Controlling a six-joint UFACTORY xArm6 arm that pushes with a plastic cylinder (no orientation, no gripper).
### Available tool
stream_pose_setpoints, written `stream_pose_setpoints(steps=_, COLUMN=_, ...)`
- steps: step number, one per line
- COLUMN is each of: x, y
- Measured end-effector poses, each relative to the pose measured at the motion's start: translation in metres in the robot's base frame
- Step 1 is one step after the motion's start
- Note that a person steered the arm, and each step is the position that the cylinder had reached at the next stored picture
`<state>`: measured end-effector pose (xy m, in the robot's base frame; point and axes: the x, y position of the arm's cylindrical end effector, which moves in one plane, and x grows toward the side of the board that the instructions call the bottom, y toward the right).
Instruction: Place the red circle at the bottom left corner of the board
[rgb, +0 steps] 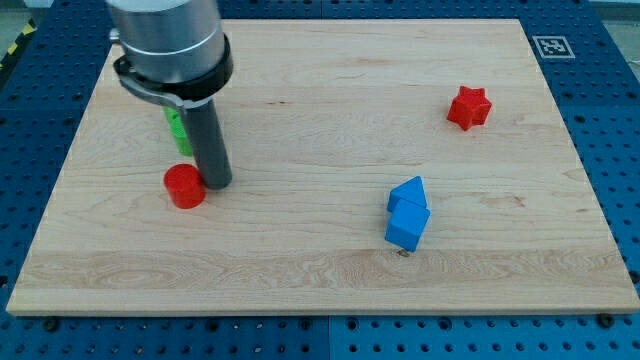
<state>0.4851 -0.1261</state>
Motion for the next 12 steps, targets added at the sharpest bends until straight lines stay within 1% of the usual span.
stream_pose_setpoints(steps=1, x=-0.002, y=-0.026)
stream_pose_setpoints(steps=2, x=-0.017, y=-0.050)
stream_pose_setpoints(steps=3, x=-0.032, y=-0.060)
stream_pose_setpoints(steps=4, x=-0.015, y=-0.053)
stream_pose_setpoints(steps=5, x=-0.007, y=-0.048)
stream_pose_setpoints(steps=6, x=-0.005, y=-0.059)
stream_pose_setpoints(steps=8, x=0.022, y=-0.054)
stream_pose_setpoints(steps=10, x=0.042, y=-0.031)
stream_pose_setpoints(steps=11, x=0.052, y=-0.040)
stream_pose_setpoints(steps=12, x=0.029, y=-0.058)
